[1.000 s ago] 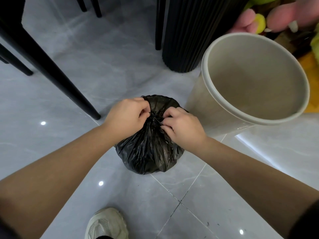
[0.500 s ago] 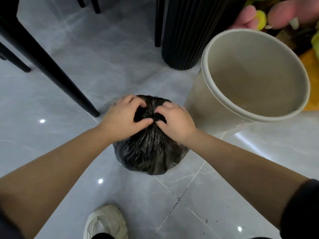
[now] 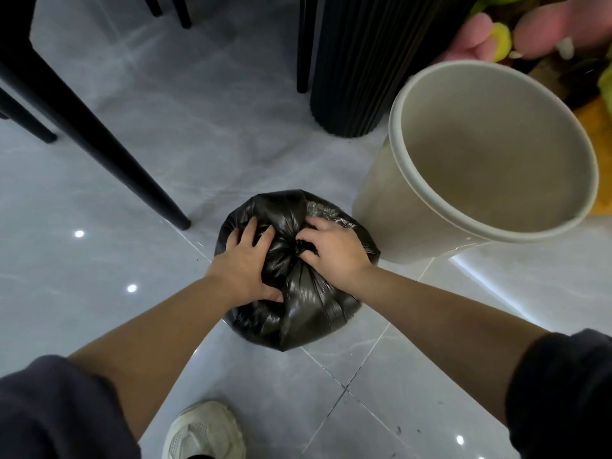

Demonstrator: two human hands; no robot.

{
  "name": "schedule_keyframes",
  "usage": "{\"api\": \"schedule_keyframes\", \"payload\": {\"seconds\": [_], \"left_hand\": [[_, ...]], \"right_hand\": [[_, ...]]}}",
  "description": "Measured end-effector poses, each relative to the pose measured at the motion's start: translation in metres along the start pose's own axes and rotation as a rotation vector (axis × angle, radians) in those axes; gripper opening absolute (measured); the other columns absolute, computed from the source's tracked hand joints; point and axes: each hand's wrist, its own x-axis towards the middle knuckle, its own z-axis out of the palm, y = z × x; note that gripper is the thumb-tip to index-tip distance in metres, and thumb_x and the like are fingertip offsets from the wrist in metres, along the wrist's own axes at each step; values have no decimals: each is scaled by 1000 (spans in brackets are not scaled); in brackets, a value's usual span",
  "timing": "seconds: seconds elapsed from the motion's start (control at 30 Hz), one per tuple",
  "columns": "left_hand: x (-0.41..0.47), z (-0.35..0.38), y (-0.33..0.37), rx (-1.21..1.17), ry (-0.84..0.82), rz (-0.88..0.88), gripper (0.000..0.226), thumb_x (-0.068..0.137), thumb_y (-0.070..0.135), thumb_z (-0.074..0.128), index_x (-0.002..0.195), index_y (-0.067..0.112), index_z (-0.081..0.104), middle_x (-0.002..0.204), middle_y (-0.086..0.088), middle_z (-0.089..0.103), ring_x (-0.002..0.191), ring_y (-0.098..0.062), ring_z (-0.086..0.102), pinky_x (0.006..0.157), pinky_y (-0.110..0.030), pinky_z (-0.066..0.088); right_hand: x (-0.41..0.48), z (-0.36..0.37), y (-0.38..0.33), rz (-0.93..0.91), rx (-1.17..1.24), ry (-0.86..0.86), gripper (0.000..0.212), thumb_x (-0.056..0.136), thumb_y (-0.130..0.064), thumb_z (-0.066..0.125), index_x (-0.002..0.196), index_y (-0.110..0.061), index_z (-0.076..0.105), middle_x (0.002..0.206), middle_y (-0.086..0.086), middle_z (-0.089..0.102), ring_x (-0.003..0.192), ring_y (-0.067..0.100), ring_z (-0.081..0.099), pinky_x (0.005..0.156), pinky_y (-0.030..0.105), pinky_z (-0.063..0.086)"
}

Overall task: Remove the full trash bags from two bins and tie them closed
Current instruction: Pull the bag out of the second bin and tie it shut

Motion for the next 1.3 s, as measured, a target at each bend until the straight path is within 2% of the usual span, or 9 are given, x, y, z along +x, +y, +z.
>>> {"api": "schedule_keyframes", "payload": {"seconds": [0.13, 0.23, 0.33, 0.4, 0.5, 0.6, 0.83, 1.0, 1.3], "left_hand": [[-3, -6, 0, -3, -7, 26, 118, 57, 59, 77, 146, 31, 5, 155, -2, 6, 140, -33, 18, 107, -51, 36], [-9, -24, 2, 22, 31, 62, 102, 60, 61, 73, 141, 27, 21, 143, -3, 31, 127, -29, 39, 98, -46, 45], [-24, -53, 10, 49, 32, 76, 86, 64, 61, 70, 132, 23, 34, 129, -2, 44, 117, -26, 48, 91, -44, 49], [-39, -74, 19, 27, 64, 76, 66, 71, 54, 68, 122, 20, 44, 119, -3, 49, 111, -26, 52, 87, -43, 50], [-68, -104, 32, -39, 198, 87, 33, 81, 37, 63, 106, 17, 56, 106, -3, 55, 102, -26, 57, 79, -40, 51], [-97, -132, 42, -164, 344, 61, 15, 84, 23, 59, 97, 18, 63, 94, -1, 56, 93, -27, 58, 70, -36, 48], [-171, -197, 71, -269, 458, -10, 15, 88, 18, 55, 97, 18, 67, 90, -2, 60, 85, -27, 58, 64, -32, 43], [-232, -237, 91, -320, 443, -57, 15, 89, 18, 53, 97, 18, 66, 94, -1, 63, 86, -26, 59, 71, -40, 51], [-315, -285, 78, -379, 415, -91, 17, 89, 16, 54, 99, 19, 67, 99, 1, 68, 89, -25, 61, 71, -38, 52]], "right_hand": [[-2, -7, -2, 5, 68, 33, 33, 87, -32, 58, 120, -29, 62, 142, -2, 47, 128, 24, 46, 105, 44, 38], [-8, -24, -10, -21, 158, 177, 30, 86, -30, 60, 115, -23, 66, 123, -3, 60, 112, 22, 57, 94, 39, 47], [-19, -50, -29, -32, 237, 228, 27, 87, -27, 60, 112, -21, 68, 113, -2, 65, 99, 19, 62, 83, 34, 51], [-28, -68, -43, -45, 259, 228, 24, 85, -26, 61, 108, -23, 69, 104, -2, 68, 94, 20, 63, 78, 35, 51], [-42, -97, -64, -38, 276, 212, 20, 83, -27, 60, 101, -26, 69, 97, -3, 69, 92, 21, 63, 76, 36, 51], [-54, -131, -85, -17, 310, 194, 17, 82, -29, 59, 96, -29, 69, 93, -6, 69, 90, 19, 62, 75, 37, 52], [-90, -210, -128, 39, 324, 128, 11, 82, -29, 60, 88, -25, 68, 83, -4, 70, 82, 18, 62, 72, 39, 53], [-127, -260, -160, 48, 325, 72, 12, 80, -28, 60, 87, -24, 68, 82, -3, 70, 80, 19, 62, 71, 38, 53], [-172, -306, -231, 68, 369, -8, 8, 80, -27, 63, 86, -25, 68, 78, -7, 68, 76, 15, 61, 70, 36, 53]]}}
